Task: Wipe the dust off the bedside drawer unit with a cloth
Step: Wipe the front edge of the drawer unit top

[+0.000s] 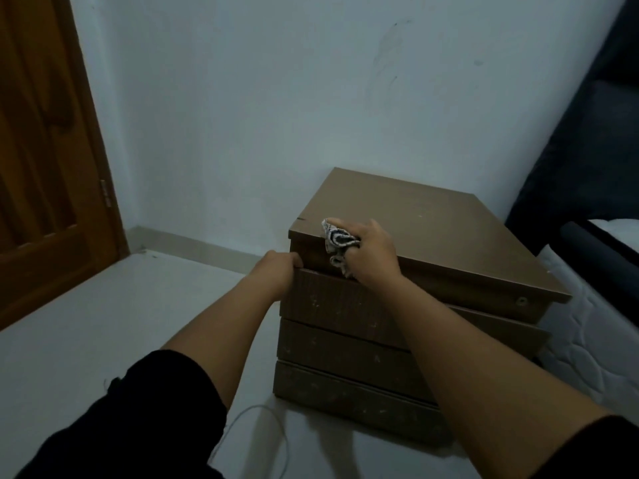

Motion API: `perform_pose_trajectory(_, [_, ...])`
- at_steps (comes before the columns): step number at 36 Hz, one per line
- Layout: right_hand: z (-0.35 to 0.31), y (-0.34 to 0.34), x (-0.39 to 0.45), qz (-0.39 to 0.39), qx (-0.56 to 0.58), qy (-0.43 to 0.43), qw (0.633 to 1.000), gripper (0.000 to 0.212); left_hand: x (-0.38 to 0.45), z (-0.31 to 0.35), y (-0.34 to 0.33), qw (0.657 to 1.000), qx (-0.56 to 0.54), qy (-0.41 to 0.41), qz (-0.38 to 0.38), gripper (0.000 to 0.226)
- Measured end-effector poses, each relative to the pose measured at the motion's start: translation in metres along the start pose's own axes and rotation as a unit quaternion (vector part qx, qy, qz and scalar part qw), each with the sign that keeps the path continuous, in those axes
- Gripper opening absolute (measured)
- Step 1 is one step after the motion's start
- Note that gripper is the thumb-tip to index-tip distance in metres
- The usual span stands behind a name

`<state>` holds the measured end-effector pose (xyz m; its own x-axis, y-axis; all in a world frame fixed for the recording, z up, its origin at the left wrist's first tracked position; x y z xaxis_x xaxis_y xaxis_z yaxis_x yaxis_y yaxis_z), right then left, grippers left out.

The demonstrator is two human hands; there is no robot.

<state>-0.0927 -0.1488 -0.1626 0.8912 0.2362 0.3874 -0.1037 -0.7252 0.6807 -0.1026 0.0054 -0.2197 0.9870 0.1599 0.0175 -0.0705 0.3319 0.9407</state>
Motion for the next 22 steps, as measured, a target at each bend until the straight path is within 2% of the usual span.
perform_pose_trajectory(6, [-0.014, -0.013, 0.001, -0.065, -0.092, 0.064, 0.992, 0.049, -0.015, -0.016, 0.007, 0.998, -0.045, -0.014, 0.029, 0.040])
perform_pose_trajectory(10, [-0.021, -0.036, -0.002, -0.101, -0.187, 0.116, 0.970, 0.039, -0.017, -0.028, 0.008, 0.995, -0.094, 0.000, 0.042, 0.049])
perform_pose_trajectory(13, [-0.019, -0.052, -0.007, -0.125, -0.234, 0.130, 0.955, 0.033, -0.015, -0.031, 0.007, 0.994, -0.101, 0.001, 0.049, 0.045])
perform_pose_trajectory(16, [-0.014, -0.058, -0.012, -0.139, -0.238, 0.130, 0.953, 0.032, -0.013, -0.028, 0.008, 0.994, -0.093, -0.005, 0.059, 0.029])
perform_pose_trajectory(22, [-0.004, -0.047, -0.014, -0.130, -0.215, 0.100, 0.963, 0.022, -0.011, -0.013, 0.004, 0.995, -0.079, -0.021, 0.064, 0.025])
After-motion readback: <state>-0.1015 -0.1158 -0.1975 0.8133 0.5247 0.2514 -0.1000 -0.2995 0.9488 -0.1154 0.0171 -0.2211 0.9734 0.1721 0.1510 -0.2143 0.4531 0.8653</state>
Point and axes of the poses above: each hand's wrist, its own x-axis towards the middle knuckle, its own y-axis out of the back of the hand, z = x × y, the point moved 2 cm from there along x, towards the middle knuckle, and after that the axes turned 2 degrees about x, right-handed, at the moved point
